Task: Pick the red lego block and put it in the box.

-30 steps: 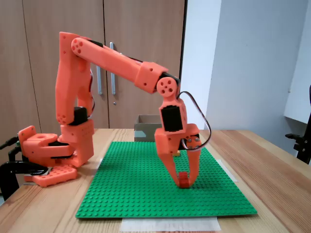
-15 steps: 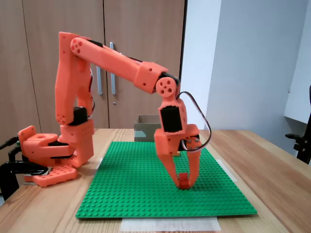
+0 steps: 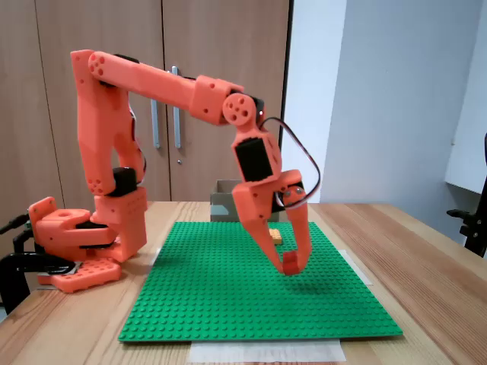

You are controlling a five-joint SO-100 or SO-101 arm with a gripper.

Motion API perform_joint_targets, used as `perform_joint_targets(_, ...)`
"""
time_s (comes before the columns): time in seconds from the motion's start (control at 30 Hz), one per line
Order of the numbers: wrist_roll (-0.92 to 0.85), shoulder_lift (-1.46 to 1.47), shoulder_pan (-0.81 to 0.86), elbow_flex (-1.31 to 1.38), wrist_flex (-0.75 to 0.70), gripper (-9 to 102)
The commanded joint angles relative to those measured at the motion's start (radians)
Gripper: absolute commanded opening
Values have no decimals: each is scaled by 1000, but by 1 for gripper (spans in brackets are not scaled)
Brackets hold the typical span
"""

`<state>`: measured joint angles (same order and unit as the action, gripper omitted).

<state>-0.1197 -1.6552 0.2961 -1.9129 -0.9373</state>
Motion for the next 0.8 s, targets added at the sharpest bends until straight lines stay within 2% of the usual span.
perform_joint_targets(0.0,6,-89,5,-15,6,-1)
perform_joint_targets(0.77,100,-454,-138,-167,-100,-1)
